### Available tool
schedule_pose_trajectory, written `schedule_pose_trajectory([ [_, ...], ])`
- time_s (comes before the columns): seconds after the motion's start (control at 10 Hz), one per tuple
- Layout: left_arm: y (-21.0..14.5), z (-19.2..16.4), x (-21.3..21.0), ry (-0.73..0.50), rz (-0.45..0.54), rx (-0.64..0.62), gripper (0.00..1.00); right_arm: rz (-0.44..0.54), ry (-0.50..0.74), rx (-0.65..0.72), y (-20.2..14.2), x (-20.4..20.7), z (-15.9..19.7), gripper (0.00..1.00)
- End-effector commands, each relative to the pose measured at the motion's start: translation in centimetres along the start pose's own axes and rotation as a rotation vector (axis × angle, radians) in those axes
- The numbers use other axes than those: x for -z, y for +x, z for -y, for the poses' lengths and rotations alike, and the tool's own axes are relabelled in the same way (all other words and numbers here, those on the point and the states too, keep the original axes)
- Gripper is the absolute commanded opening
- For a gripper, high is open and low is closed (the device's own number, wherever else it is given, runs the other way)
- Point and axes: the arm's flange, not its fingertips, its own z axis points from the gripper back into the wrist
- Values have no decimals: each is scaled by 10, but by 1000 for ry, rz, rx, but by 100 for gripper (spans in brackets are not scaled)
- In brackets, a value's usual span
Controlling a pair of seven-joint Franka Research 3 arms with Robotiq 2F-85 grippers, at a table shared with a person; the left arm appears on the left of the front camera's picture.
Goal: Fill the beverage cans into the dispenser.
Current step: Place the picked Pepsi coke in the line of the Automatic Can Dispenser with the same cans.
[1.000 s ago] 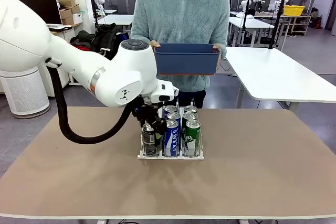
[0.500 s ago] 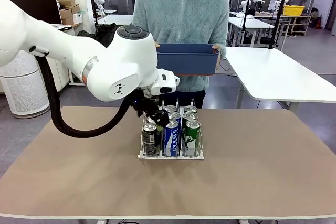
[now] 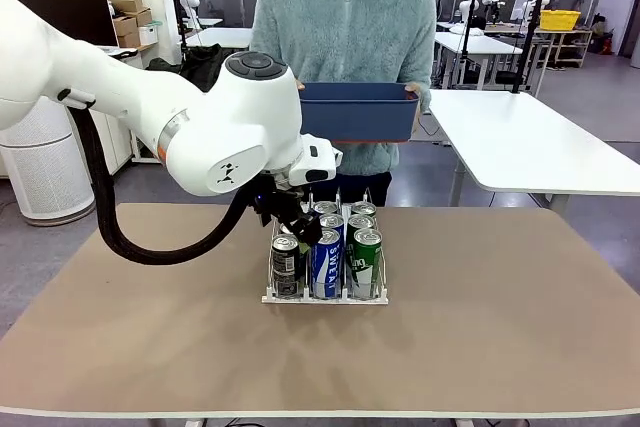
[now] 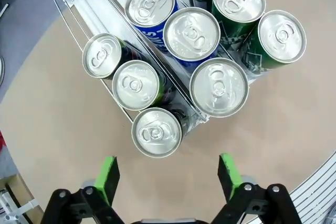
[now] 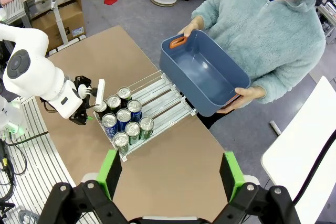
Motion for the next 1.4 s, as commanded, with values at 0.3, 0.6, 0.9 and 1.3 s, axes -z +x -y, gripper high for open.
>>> schedule_pose_trajectory([
  [0.3,3,-4,-2,-12,7,12,100,2,-2,1,-1,0,0,100],
  [0.6,3,-4,-2,-12,7,12,100,2,-2,1,-1,0,0,100],
  [0.9,3,-4,-2,-12,7,12,100,2,-2,1,-1,0,0,100],
  [1.3,3,-4,-2,-12,7,12,100,2,-2,1,-1,0,0,100],
])
